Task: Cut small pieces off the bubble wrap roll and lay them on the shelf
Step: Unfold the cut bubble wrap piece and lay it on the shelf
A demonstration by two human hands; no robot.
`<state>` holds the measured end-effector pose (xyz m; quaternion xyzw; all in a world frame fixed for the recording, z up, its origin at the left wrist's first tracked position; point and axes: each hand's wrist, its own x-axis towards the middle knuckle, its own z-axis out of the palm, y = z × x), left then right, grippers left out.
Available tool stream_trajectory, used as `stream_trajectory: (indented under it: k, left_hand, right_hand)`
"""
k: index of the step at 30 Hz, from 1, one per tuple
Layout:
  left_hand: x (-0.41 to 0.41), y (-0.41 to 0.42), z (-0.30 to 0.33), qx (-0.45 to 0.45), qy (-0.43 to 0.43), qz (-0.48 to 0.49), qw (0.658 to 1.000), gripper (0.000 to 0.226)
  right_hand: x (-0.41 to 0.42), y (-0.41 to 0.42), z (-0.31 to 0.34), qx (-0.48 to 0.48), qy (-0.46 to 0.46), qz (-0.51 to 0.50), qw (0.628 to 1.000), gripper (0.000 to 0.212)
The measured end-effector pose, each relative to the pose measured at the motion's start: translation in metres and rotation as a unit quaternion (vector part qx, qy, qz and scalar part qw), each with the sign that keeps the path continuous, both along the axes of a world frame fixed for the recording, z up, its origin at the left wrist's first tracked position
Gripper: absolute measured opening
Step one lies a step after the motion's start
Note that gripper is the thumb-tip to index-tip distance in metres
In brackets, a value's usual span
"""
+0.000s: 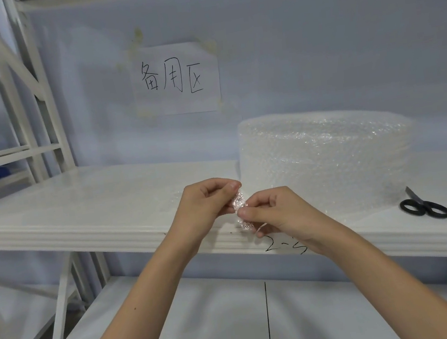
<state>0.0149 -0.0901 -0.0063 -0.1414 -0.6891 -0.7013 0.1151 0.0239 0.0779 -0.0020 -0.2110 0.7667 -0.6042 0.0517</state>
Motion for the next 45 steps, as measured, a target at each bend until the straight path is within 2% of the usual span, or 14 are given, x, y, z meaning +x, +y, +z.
stream_trajectory:
  k: [7,13,15,18,23,28,31,37,45]
  left_hand:
    - [0.004,0.000,0.000,0.032,-0.037,-0.054,0.997,0.029]
    - [0.003,-0.001,-0.001,0.070,-0.023,-0.051,0.996,0.023]
    - [0.003,-0.002,-0.001,0.061,-0.017,-0.049,0.997,0.024]
    - [0.006,-0.001,-0.001,0.022,-0.010,-0.062,0.998,0.029]
    - [0.006,-0.002,-0.005,-0.014,-0.005,-0.061,0.998,0.039]
    - [0.009,-0.007,-0.007,0.026,-0.033,-0.077,0.996,0.036]
    - [0.009,-0.013,-0.011,0.020,-0.048,-0.077,0.996,0.034]
    - [0.000,-0.031,-0.016,0.006,-0.053,-0.004,0.999,0.005]
    - [-0.018,-0.057,-0.011,-0.029,-0.046,0.072,0.996,0.010]
  right_hand:
    - [0.001,-0.003,0.003,-0.020,0.025,-0.021,0.999,0.020]
    - [0.001,-0.005,0.002,-0.018,0.013,-0.028,0.999,0.028]
    - [0.000,-0.004,0.005,-0.044,0.008,-0.052,0.998,0.033]
    - [-0.004,-0.002,0.013,-0.076,0.011,-0.068,0.995,0.028]
    - [-0.010,-0.003,0.021,-0.054,0.010,-0.055,0.997,0.016]
    - [-0.020,-0.009,0.020,-0.088,0.010,-0.069,0.994,0.008]
    - [-0.030,-0.016,0.018,-0.110,0.012,-0.082,0.990,0.007]
    - [-0.050,-0.035,0.016,-0.109,0.005,-0.076,0.991,0.011]
    - [-0.078,-0.063,0.024,-0.068,0.019,-0.052,0.996,0.007]
